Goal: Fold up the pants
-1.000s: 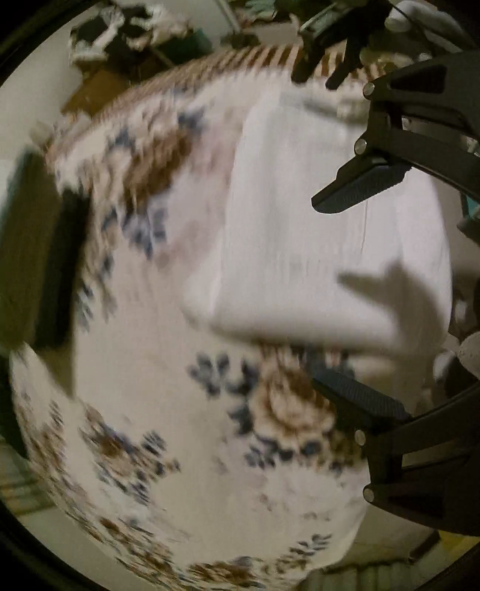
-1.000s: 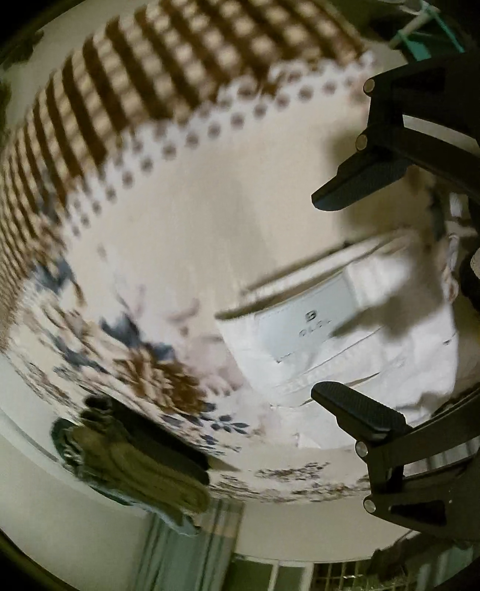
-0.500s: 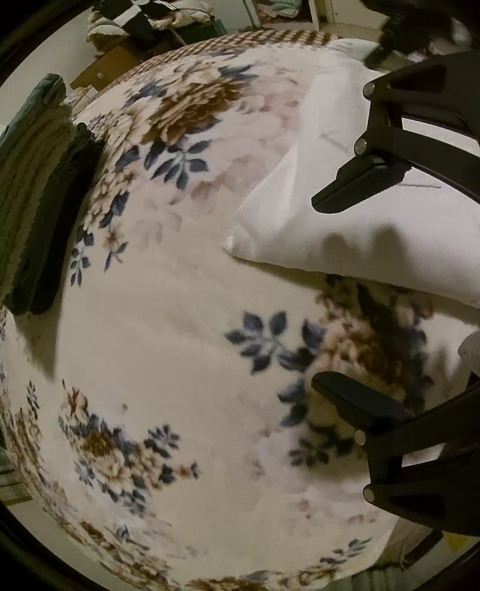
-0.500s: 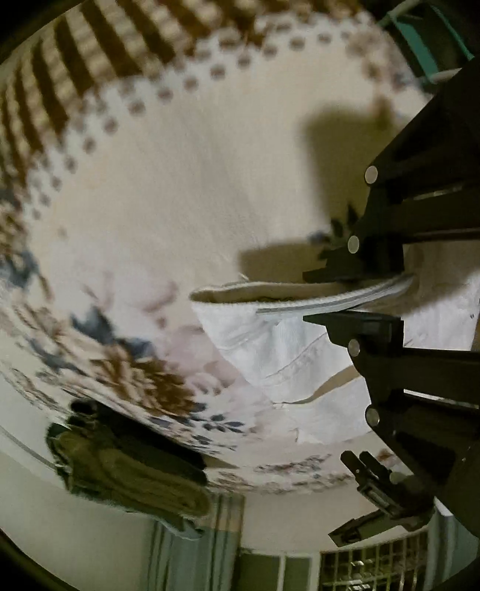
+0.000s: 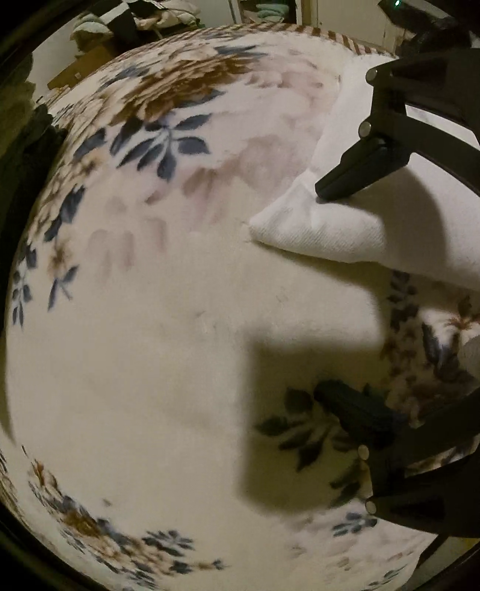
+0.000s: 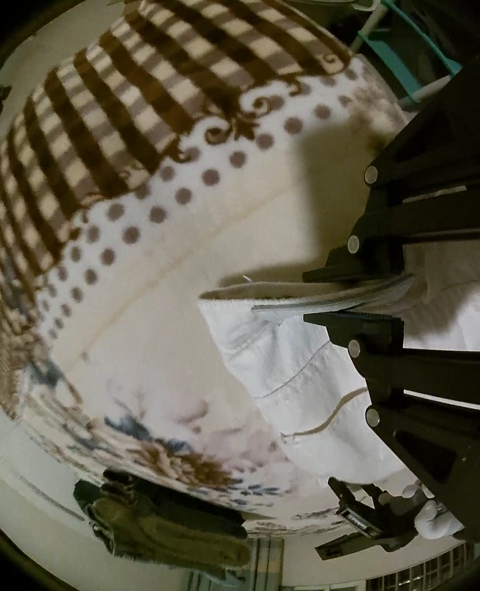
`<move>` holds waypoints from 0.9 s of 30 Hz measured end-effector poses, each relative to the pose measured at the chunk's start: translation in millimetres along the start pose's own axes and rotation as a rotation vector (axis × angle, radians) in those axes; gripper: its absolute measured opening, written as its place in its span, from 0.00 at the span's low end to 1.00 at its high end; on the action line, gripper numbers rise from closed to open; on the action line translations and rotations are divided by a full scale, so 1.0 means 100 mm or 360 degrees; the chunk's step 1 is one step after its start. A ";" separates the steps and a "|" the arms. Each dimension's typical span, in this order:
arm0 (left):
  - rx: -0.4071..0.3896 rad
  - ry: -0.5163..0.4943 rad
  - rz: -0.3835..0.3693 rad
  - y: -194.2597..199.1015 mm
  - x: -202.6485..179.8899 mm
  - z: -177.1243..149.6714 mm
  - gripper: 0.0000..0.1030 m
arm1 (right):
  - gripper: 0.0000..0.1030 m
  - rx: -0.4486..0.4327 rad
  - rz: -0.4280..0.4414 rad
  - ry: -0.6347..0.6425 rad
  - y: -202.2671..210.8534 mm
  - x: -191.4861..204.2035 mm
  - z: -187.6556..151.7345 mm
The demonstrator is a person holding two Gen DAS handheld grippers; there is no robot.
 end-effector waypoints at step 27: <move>0.0145 -0.0218 0.0029 0.11 -0.57 -1.25 0.99 | 0.15 -0.0134 0.0153 -0.0361 0.40 -0.49 -0.81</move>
Point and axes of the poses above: each gripper's, at about its wrist camera, not at the fingertips, and y roughly against the way its jaws point, x to its left, z to its top, the point moved 2 cm from there along -y, roughly the way its jaws point, and after that the axes turned 10 degrees about -y, right-handed, at the moved point
